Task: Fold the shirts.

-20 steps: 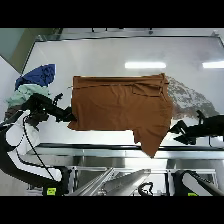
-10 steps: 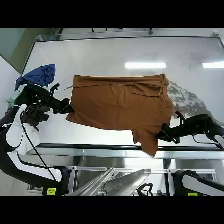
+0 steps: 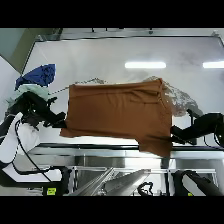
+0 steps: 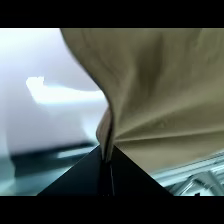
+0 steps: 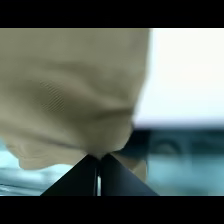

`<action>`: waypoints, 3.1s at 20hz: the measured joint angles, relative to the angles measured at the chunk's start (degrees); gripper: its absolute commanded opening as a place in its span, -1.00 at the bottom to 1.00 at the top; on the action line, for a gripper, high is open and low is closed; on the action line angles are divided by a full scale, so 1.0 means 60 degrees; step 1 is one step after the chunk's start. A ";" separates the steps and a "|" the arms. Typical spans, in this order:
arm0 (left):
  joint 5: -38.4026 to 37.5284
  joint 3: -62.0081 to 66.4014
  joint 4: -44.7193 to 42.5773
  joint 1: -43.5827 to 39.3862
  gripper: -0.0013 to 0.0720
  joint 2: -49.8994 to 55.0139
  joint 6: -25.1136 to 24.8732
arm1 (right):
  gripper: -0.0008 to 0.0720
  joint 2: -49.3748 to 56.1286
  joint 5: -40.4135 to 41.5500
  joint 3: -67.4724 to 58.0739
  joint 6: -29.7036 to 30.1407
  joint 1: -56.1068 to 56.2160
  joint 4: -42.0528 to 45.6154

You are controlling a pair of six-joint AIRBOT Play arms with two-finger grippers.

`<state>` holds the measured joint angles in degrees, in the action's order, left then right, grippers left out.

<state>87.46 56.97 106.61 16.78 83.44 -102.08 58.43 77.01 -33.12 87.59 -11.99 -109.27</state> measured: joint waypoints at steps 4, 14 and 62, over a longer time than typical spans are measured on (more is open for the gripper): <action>0.0138 -0.1341 -0.0856 0.0514 -0.93 -0.1515 0.0448 | -0.91 -0.1056 0.0597 -0.0011 -0.0856 0.0007 0.1392; -0.2382 0.1126 0.0342 0.0266 -0.93 -0.1020 0.0557 | -0.91 0.2335 -0.3526 -0.3366 0.1395 0.0914 -0.2375; -0.4448 0.9850 0.2779 -0.9031 -0.93 0.7246 0.0962 | -0.91 0.3344 0.1712 -0.8750 0.2816 0.0029 -0.4834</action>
<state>60.77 116.07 123.28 -37.41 126.91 -96.31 78.50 87.29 -85.62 104.49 -11.81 -138.28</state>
